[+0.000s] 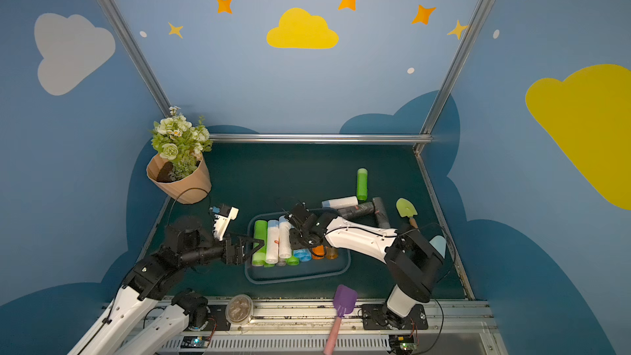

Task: Put the roll of trash bags into the storage box
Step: Place the roll of trash bags in the storage box.

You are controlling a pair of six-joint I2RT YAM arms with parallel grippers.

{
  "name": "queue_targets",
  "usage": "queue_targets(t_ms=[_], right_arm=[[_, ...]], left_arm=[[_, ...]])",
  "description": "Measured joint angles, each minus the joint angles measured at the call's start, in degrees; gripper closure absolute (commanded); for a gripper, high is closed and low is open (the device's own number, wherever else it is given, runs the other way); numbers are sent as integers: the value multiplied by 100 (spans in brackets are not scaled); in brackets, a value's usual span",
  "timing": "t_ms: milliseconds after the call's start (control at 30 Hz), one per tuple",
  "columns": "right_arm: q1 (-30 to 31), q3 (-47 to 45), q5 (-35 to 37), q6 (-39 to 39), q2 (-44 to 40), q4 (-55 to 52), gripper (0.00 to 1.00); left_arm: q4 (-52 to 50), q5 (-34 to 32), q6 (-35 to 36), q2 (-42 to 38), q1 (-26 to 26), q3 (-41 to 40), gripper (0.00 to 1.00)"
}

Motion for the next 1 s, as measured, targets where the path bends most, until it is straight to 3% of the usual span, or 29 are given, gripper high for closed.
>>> queue_targets(t_ms=[200, 1000], right_arm=[[2, 0, 22, -15, -50, 0, 50], [72, -7, 83, -138, -170, 92, 49]], left_arm=[[0, 2, 0, 0, -2, 0, 0], [-2, 4, 15, -61, -4, 0, 0]])
